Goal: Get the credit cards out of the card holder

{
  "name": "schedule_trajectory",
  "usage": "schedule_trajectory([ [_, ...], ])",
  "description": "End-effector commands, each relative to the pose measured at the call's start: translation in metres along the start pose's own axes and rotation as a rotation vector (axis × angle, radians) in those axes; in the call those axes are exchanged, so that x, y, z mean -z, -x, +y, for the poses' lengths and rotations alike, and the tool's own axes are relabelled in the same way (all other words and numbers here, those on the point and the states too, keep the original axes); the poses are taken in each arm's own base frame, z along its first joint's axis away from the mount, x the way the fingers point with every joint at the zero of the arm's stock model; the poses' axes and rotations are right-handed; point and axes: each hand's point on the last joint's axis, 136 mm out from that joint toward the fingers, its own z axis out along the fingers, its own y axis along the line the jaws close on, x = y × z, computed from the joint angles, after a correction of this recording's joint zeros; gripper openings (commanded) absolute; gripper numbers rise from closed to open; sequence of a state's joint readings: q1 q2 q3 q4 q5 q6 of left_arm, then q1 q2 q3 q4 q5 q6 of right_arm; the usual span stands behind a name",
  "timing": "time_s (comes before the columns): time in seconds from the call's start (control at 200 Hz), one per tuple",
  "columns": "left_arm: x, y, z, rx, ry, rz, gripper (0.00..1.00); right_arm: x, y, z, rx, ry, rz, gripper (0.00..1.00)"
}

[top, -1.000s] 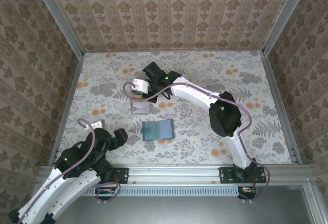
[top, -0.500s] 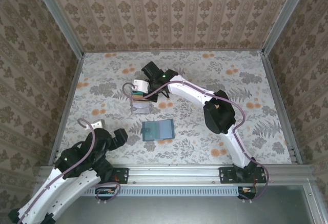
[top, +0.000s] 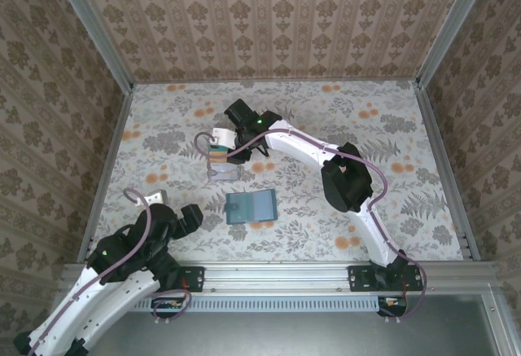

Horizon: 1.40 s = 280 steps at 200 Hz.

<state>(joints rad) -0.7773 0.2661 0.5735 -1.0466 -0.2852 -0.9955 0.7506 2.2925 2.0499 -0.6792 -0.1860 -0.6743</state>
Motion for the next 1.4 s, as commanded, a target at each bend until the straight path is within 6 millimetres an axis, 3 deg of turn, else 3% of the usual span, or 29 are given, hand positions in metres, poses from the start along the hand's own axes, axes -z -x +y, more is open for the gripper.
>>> schedule_trajectory([
  [0.0, 0.000, 0.002, -0.003, 0.009, -0.012, -0.006, 1.00, 0.003, 0.010, -0.014, -0.014, -0.052, -0.026, 0.39],
  [0.27, -0.006, 0.000, -0.014, -0.017, -0.054, 0.010, 1.00, 0.019, 0.018, -0.028, -0.130, -0.158, -0.094, 0.40],
  [0.405, -0.014, -0.003, -0.030, -0.037, -0.103, 0.038, 0.99, 0.044, 0.022, -0.028, -0.251, -0.216, -0.186, 0.40],
  [0.56, -0.028, -0.007, -0.054, -0.056, -0.176, 0.073, 0.91, 0.074, 0.016, -0.019, -0.474, -0.232, -0.272, 0.38],
  [0.755, -0.050, -0.017, -0.071, -0.058, -0.225, 0.116, 0.74, 0.095, -0.017, 0.012, -0.763, -0.205, -0.315, 0.37],
  [0.93, -0.070, -0.032, -0.081, -0.067, -0.253, 0.154, 0.59, 0.098, -0.061, 0.048, -0.928, -0.177, -0.265, 0.38],
  [1.185, -0.096, -0.049, -0.088, -0.090, -0.247, 0.202, 0.51, 0.083, -0.120, 0.101, -1.090, -0.120, -0.136, 0.35],
  [1.395, -0.108, -0.055, -0.092, -0.124, -0.229, 0.233, 0.46, 0.065, -0.139, 0.129, -1.138, -0.080, -0.085, 0.31],
])
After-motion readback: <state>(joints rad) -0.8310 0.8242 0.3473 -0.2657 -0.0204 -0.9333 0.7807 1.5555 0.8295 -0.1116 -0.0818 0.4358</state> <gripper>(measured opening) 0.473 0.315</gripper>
